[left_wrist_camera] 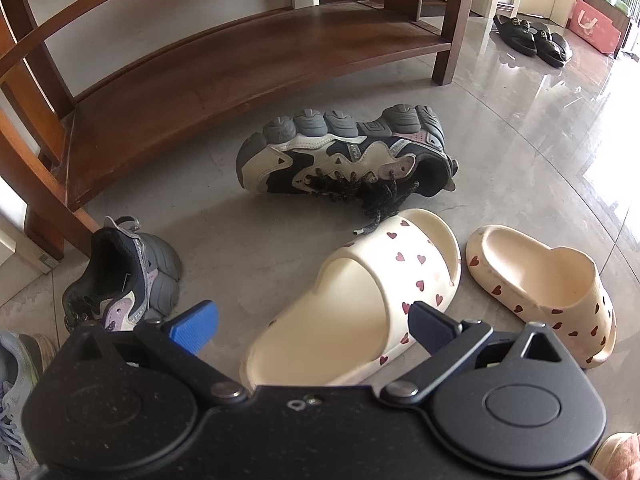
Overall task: Organize scattered shoes
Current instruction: 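Hover the left tool over the cream heart-print slide sandal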
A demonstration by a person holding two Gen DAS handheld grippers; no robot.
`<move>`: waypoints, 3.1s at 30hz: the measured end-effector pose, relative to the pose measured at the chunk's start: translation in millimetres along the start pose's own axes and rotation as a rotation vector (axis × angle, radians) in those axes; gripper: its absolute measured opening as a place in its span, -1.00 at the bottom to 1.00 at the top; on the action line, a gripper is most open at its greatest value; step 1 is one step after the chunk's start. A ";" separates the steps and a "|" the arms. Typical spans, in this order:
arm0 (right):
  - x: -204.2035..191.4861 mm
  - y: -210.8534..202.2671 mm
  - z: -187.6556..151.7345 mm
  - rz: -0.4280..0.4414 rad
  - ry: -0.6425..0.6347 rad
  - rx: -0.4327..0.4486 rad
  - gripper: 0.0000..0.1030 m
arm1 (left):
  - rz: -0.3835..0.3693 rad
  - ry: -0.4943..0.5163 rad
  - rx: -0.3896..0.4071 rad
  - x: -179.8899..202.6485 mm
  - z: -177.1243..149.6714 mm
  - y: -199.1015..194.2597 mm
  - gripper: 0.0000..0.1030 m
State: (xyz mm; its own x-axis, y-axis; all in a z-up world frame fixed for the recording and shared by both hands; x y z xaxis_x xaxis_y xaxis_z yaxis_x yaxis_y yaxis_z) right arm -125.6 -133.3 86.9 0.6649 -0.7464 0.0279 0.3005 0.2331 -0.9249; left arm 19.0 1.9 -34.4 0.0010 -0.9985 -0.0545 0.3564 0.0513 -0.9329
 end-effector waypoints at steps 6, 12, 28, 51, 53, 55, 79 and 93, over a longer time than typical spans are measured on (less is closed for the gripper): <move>1.8 0.3 -3.8 0.001 -0.002 0.000 0.90 | 0.022 -0.002 0.020 -1.0 -0.8 -7.7 0.98; 5.2 1.2 -5.3 0.002 -0.002 0.002 0.90 | 0.032 -0.011 0.005 -9.5 2.8 -9.0 0.98; -12.4 12.3 20.6 0.035 -0.056 0.038 0.90 | 0.083 -0.057 0.021 -39.6 -4.6 -25.6 0.98; -18.3 18.0 21.7 0.056 -0.056 0.031 0.90 | 0.074 -0.035 0.022 -40.8 -8.5 -20.9 0.97; -16.5 17.3 20.1 0.052 -0.051 0.032 0.90 | 0.065 -0.025 0.017 -36.7 -8.3 -18.1 0.96; -14.0 17.0 18.2 0.046 -0.042 0.033 0.90 | 0.057 -0.016 0.011 -32.5 -7.6 -15.0 0.95; 47.7 15.3 -19.3 -0.035 0.138 0.029 0.90 | -0.116 0.045 -0.031 7.4 -9.0 23.8 0.63; 59.5 13.1 -27.1 -0.045 0.163 0.030 0.90 | -0.111 0.046 -0.056 19.6 -5.1 39.2 0.63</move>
State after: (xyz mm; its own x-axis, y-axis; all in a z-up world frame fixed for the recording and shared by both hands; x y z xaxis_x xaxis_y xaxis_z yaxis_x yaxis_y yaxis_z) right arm -100.7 -191.5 66.2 0.5315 -0.8471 0.0050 0.3496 0.2139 -0.9122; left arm 28.2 -15.5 -73.9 -0.0788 -0.9963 0.0350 0.2996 -0.0571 -0.9523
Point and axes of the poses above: each gripper's, at about its wrist camera, not at the fingertips, and y roughly the way its jaws point, x to its right, z to its top, the point moved 4 cm from there along y, roughly the way its jaws point, and after that the axes turned 8 degrees about -x, right-handed, at the moved point
